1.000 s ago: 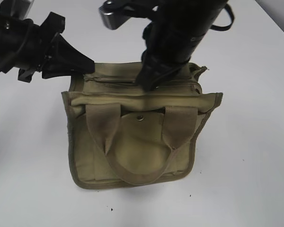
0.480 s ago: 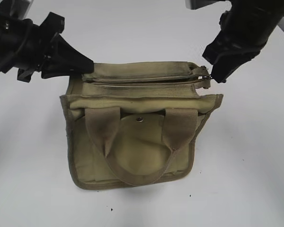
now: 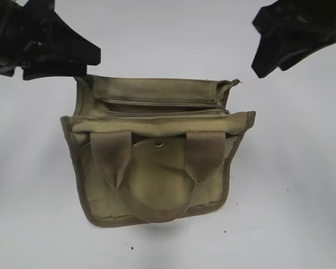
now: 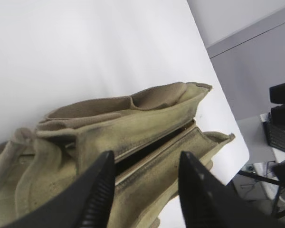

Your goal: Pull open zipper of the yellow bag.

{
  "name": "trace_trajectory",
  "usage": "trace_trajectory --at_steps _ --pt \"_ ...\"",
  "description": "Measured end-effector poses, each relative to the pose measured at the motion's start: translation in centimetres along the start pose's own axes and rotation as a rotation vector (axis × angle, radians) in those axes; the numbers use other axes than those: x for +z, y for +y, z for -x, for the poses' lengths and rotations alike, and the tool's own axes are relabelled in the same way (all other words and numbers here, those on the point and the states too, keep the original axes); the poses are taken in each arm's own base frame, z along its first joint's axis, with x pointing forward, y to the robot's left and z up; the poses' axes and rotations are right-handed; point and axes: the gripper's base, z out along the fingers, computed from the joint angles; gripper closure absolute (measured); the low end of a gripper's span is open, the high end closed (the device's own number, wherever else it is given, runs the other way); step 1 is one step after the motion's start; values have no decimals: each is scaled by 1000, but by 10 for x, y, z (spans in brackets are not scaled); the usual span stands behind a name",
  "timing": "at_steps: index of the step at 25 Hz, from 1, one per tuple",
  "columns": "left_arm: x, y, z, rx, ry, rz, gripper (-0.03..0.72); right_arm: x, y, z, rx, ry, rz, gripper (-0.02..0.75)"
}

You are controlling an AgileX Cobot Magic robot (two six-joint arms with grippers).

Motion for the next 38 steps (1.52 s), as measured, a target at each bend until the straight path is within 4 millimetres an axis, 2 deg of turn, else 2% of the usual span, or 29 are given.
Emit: trace_trajectory --at_steps 4,8,13,15,17,21,27,32,38 --pt "-36 -20 -7 164 -46 64 320 -20 6 -28 14 -17 -38 343" --pt "-78 -38 -25 253 -64 181 318 -30 16 -70 29 -14 -40 342" --pt "-132 -46 -62 298 -44 428 317 -31 28 -131 59 4 -37 340" --pt "-153 -47 -86 307 -78 512 317 -29 32 -154 72 -5 -40 340" --pt "-164 -43 -107 312 -88 575 317 -25 35 -175 76 -35 -46 340" --pt "-170 -31 -149 330 -117 622 317 -25 39 -209 65 -158 -89 340" --pt "-156 -4 -197 321 -79 639 317 -21 45 -243 52 -251 -113 340" --pt "-158 -4 -205 345 -147 631 317 -17 49 -267 40 -295 -120 340" --pt "-155 0 -207 390 -158 633 317 -24 52 -276 -41 -364 -143 340"
